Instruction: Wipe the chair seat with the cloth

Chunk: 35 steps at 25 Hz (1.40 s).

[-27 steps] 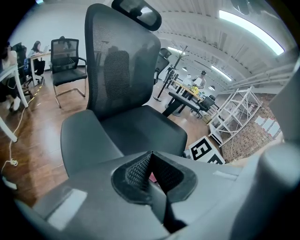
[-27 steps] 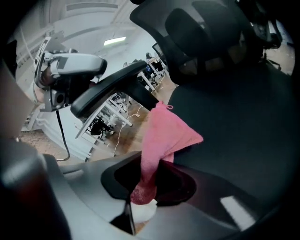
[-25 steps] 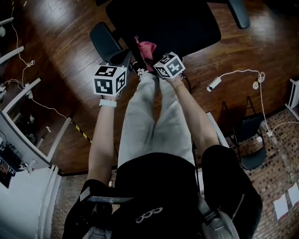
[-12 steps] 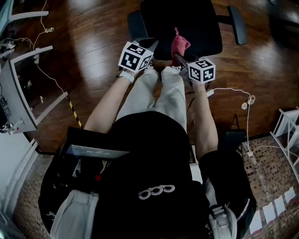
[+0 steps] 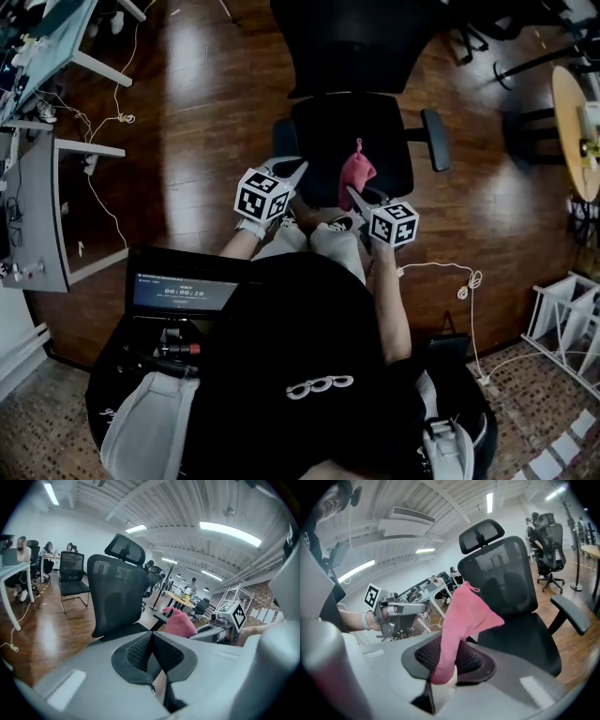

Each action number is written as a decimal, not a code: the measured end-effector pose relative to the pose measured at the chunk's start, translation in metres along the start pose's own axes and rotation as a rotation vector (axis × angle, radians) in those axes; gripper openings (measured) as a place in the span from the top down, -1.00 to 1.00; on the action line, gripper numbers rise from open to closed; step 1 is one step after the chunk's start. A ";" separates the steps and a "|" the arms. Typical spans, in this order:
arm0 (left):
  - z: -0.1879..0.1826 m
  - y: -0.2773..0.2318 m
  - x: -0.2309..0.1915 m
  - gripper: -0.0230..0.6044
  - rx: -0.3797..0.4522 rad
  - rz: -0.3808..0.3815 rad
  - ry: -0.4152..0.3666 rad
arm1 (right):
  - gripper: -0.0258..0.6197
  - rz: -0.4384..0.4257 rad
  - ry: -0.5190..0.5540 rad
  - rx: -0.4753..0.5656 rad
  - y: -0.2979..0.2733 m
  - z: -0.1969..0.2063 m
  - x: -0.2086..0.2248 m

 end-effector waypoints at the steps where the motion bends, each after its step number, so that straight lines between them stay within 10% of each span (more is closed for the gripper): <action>1: -0.007 0.003 -0.004 0.95 0.019 -0.006 -0.007 | 0.70 0.003 0.012 0.024 -0.002 -0.010 -0.003; 35: -0.013 0.025 0.000 0.95 0.070 0.037 -0.066 | 0.72 0.140 0.063 0.106 0.011 -0.044 -0.040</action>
Point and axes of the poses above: the fingertips, and each gripper's own axes: y backward along the fingers, x to its right, z out of its underside, the point moved 2 cm from there along y, backward along the fingers, and after that the axes turned 6 degrees about -x, right-handed, at the moved point
